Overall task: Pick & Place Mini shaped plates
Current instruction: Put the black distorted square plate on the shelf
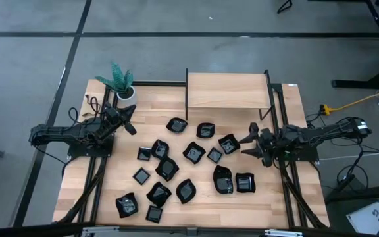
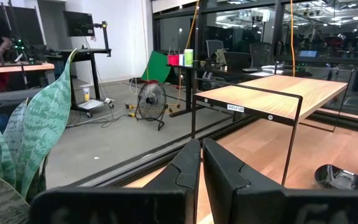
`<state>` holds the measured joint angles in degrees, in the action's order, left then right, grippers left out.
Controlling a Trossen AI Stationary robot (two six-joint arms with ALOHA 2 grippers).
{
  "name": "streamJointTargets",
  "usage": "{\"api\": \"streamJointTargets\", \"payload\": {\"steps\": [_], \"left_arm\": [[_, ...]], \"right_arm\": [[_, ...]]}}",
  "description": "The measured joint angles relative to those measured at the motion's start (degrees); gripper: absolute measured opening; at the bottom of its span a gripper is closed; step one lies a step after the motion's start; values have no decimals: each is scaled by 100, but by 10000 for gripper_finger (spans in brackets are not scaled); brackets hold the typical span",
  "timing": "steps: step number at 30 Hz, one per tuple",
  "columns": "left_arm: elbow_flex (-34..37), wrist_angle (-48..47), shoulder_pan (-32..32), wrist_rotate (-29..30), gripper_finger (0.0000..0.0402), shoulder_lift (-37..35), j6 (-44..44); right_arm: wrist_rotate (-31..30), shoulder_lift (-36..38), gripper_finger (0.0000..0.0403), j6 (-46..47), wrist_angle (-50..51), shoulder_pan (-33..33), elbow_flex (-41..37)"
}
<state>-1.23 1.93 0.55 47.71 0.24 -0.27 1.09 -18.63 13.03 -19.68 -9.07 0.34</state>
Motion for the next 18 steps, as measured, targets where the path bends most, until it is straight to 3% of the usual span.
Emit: {"api": "streamJointTargets", "payload": {"steps": [11, 18], "left_arm": [[0, 0, -1, 0, 15, 1, 0], [0, 0, -1, 0, 15, 1, 0]], "right_arm": [[-1070, 2, 207, -144, -317, 6, 13], [-1667, -235, 206, -670, 451, 6, 734]]}}
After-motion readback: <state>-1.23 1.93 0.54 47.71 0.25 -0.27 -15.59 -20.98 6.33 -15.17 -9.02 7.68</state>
